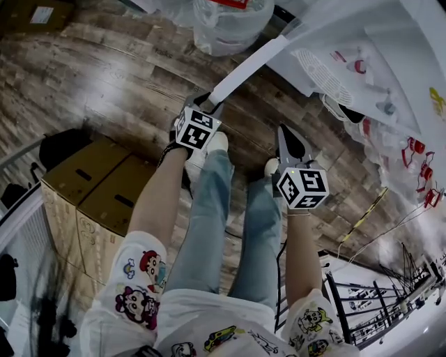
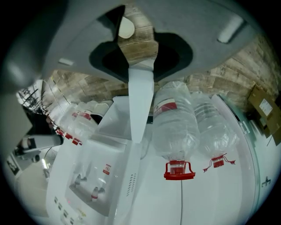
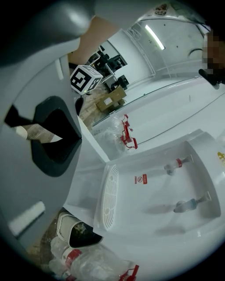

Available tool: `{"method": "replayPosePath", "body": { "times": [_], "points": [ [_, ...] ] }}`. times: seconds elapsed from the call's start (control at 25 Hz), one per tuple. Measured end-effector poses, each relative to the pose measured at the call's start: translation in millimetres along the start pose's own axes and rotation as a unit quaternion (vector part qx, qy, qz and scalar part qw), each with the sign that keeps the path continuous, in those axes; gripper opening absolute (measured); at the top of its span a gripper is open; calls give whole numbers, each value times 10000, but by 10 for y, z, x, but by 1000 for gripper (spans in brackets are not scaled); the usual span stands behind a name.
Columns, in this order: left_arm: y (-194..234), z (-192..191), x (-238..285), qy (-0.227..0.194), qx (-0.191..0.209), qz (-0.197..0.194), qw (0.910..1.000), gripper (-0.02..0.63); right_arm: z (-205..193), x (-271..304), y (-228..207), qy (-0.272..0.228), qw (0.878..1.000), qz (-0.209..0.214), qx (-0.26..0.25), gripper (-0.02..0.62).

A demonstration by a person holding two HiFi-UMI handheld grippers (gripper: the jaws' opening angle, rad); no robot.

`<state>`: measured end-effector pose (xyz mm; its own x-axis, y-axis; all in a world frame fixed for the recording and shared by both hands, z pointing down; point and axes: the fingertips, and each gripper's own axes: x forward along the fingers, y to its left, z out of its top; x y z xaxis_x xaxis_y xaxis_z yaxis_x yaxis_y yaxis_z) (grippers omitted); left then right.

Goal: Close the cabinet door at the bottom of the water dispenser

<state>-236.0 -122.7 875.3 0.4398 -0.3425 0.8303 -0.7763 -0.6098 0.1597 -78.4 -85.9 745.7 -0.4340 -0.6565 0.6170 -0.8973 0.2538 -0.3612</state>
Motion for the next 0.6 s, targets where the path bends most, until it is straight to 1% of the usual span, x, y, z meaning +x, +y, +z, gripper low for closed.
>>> {"method": "replayPosePath", "body": {
  "times": [0.28, 0.6],
  "points": [
    [-410, -82, 42, 112, -506, 336, 9981, 176, -125, -456, -356, -14, 10000, 2, 22, 11],
    [-911, -85, 148, 119, -949, 667, 9932, 176, -299, -1003, -930, -107, 9994, -228, 229, 11]
  ]
}}
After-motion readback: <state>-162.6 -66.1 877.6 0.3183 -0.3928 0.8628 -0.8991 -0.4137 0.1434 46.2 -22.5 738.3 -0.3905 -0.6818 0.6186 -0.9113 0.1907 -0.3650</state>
